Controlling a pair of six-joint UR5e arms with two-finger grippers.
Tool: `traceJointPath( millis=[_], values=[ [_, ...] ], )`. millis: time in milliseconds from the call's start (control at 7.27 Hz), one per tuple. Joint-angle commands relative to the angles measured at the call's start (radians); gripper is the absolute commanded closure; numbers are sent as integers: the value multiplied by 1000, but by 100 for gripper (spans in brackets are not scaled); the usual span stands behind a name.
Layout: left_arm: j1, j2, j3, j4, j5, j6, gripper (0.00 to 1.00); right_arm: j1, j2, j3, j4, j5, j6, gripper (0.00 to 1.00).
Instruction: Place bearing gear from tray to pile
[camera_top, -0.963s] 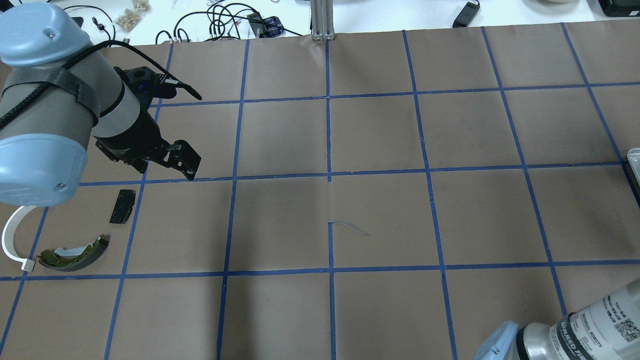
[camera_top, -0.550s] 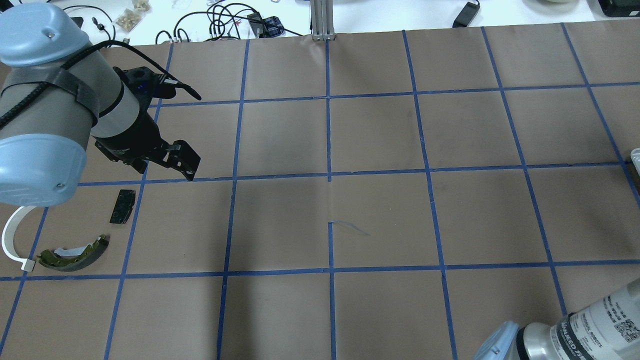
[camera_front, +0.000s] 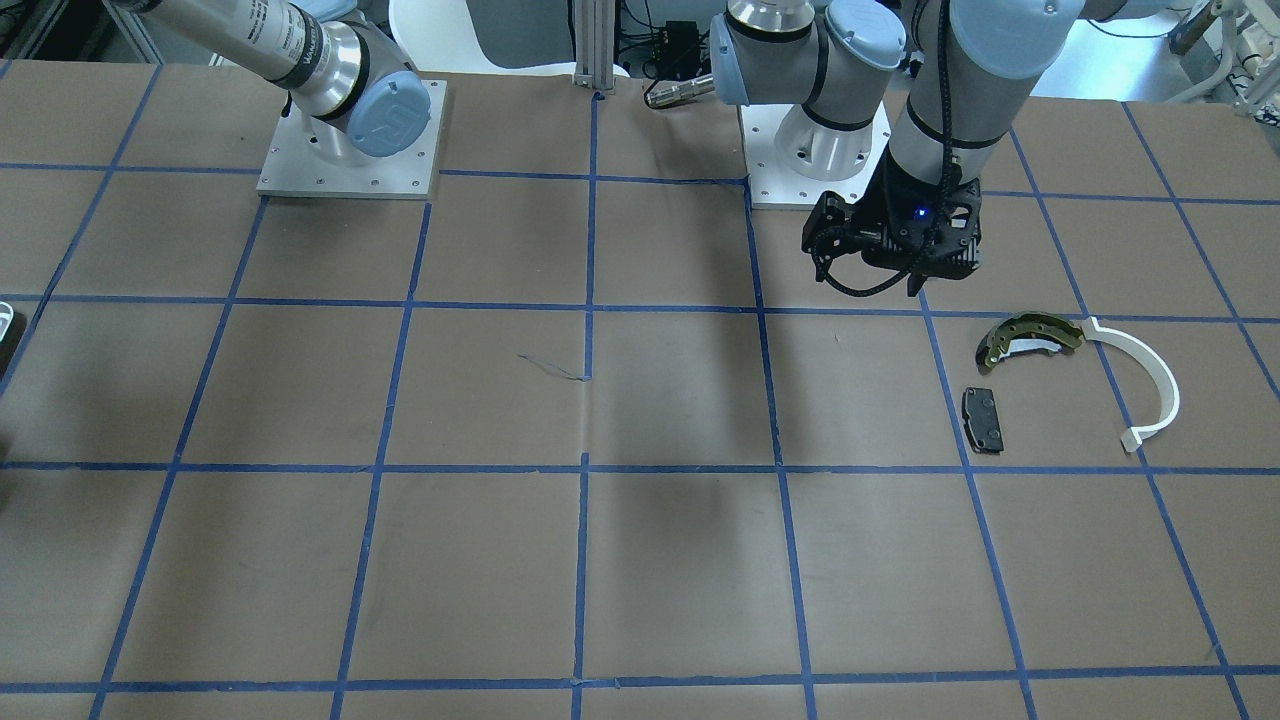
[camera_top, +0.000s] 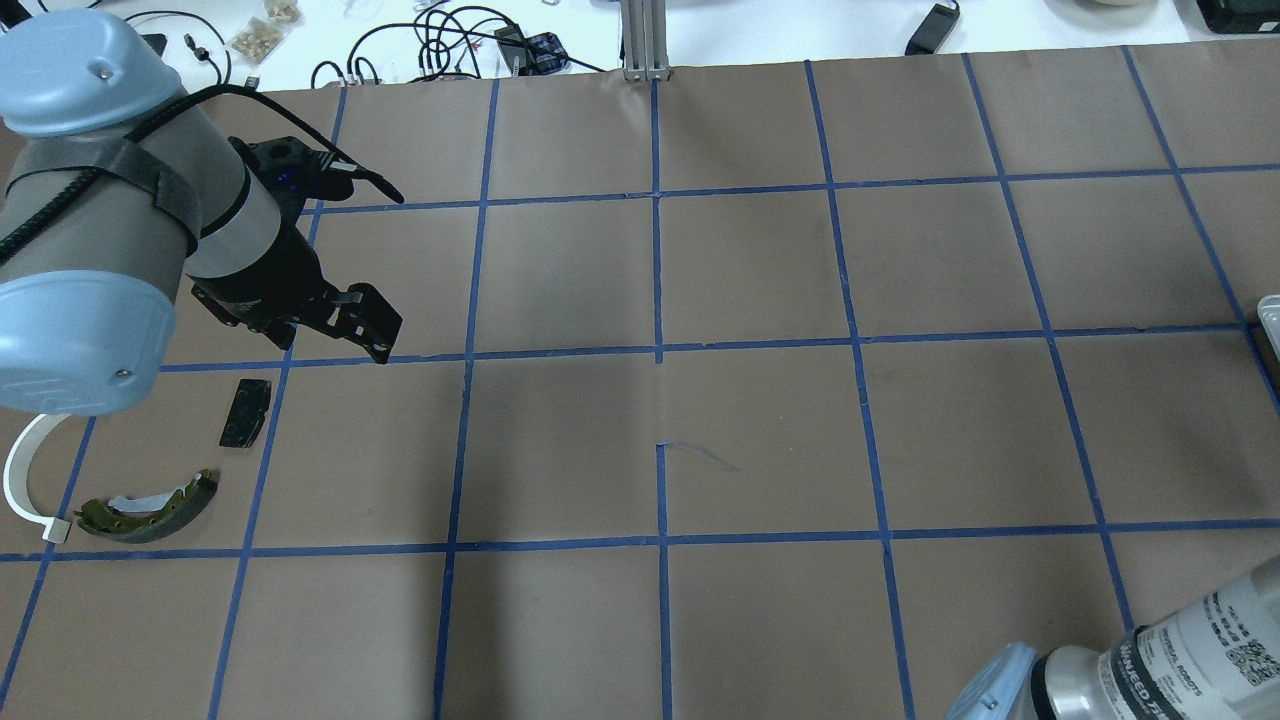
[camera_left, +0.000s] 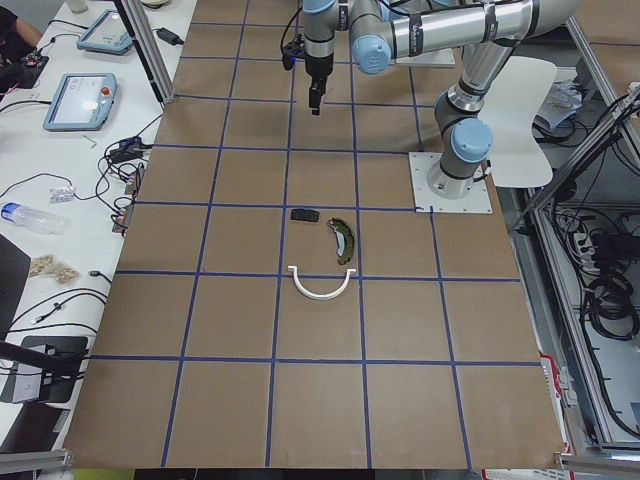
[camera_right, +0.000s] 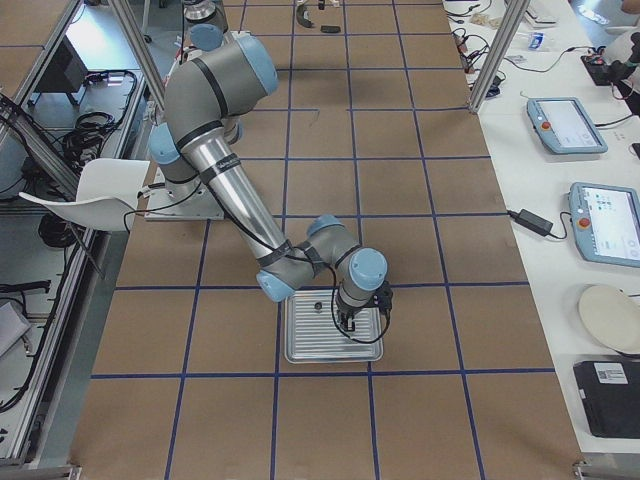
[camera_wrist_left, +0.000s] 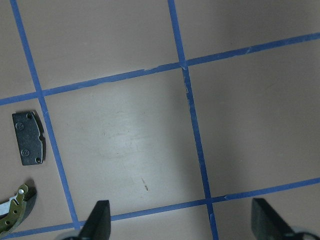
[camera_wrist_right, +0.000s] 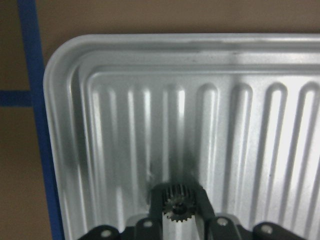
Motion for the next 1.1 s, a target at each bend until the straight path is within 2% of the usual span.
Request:
traceJointPath(
  millis=[0, 275, 413, 550, 825, 963],
  values=[
    [0, 1, 0, 0, 37, 39, 0, 26, -35, 2, 9, -3, 25, 100],
    [-2, 1, -2, 0, 39, 42, 0, 55, -101, 2, 100, -3, 98, 100],
    [-2, 1, -2, 0, 37, 42, 0, 126, -135, 15, 165, -17, 178, 100],
    [-2, 0, -2, 2, 37, 42, 0, 236, -181, 33, 174, -52, 266, 100],
    [-2, 0, 0, 2, 37, 42, 0, 459, -271, 93, 204, -36, 534, 100],
    [-2, 0, 0, 2, 37, 43, 0, 586, -306, 129, 228, 1, 653, 100]
  ],
)
